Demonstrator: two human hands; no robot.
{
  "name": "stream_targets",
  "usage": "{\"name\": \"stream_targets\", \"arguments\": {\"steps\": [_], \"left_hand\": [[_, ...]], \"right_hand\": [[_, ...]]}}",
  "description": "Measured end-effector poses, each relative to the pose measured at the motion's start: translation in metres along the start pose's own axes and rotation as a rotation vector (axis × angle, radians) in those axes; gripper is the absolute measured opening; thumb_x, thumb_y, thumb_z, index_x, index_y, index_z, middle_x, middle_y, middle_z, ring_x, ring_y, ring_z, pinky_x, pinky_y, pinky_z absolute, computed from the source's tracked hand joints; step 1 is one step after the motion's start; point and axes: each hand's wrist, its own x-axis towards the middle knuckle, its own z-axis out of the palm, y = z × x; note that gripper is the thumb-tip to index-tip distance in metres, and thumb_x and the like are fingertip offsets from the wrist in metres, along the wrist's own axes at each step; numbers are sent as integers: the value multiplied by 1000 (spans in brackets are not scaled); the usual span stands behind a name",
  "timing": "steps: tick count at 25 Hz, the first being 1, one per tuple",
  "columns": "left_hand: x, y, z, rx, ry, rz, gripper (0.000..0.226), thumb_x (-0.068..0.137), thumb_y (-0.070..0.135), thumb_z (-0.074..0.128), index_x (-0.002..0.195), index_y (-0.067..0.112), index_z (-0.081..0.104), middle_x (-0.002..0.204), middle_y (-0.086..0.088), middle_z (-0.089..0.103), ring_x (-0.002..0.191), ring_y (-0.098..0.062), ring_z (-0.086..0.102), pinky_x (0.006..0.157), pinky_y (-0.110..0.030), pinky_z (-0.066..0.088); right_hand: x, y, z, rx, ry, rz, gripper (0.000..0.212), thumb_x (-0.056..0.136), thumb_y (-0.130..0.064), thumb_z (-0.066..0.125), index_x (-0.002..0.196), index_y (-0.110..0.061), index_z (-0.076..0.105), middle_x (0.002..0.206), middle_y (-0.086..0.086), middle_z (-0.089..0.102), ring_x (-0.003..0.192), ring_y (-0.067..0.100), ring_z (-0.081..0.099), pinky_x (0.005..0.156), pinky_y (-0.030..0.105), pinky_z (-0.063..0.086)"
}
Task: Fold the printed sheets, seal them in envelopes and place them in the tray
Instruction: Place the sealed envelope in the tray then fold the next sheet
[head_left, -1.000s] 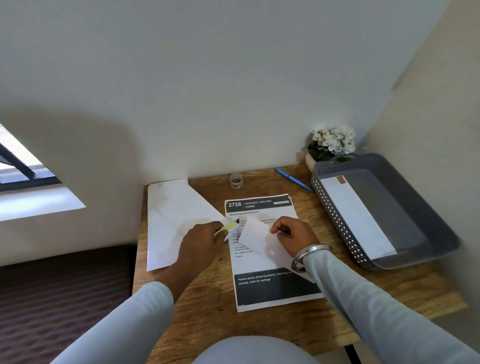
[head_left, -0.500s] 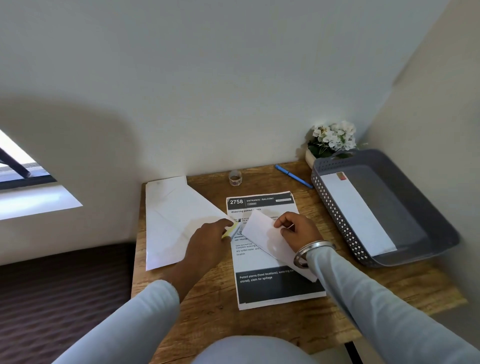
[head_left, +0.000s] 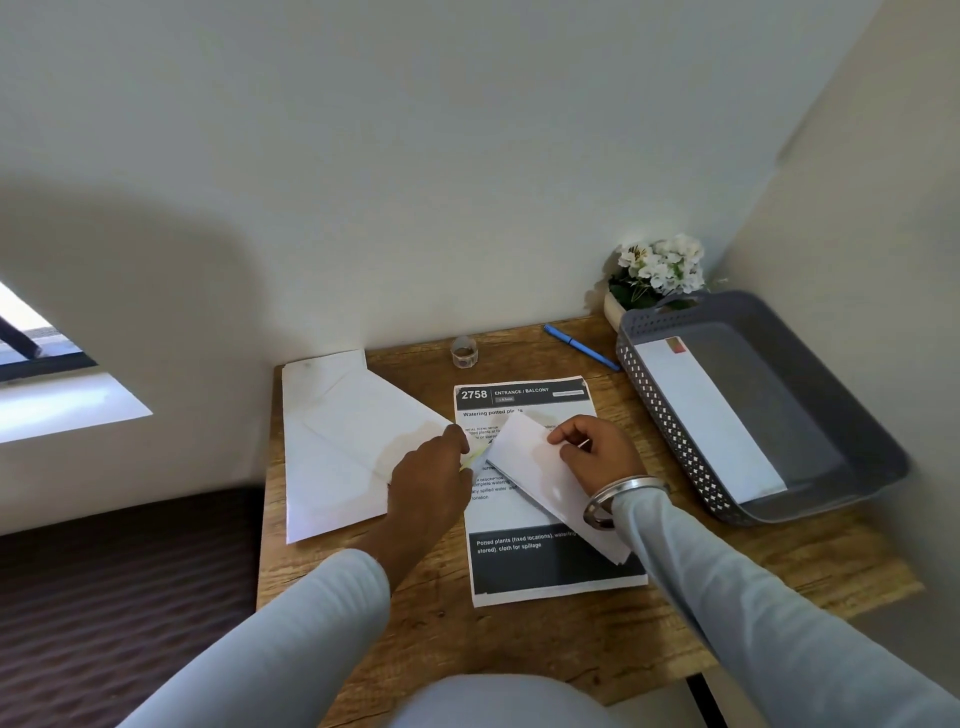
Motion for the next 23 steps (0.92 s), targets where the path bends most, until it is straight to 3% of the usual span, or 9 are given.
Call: {"name": "stream_targets", "arguments": {"steps": [2,9,17,23], "left_hand": [[3,1,2,6,-4,-2,36,89,40,70,113,31,45,118,5,69,90,-17,68,76,-36,60],[8,3,5,-15,-28,-21,38,88,39,72,116,27,50,125,5,67,93,-21,69,76,-30,59],[4,2,3,-36,-32,-23,40,87,38,74,117,29,49,128,6,66,97,-22,69,84,-34,58],[2,0,-1,-60,-45,-28,40,87,32,74,119,30,51,122,6,69,91,-20,68,77,-28,57]], "right_hand": [[-2,-1,-1,33,14,5,28,80,2,62,81,-23,74,83,-10,69,77,9,61,68,21,45],[-7,-1,-3,177,33,22,29,80,7,61,78,-19,75,85,-4,73,81,16,65,72,23,49],[-13,0,4,220,49,88,28,80,8,61,78,-15,76,82,-7,72,75,8,62,69,18,47],[-17,2,9,59,-6,27,26,78,3,66,75,-21,75,77,-10,71,68,6,59,67,20,44]]}}
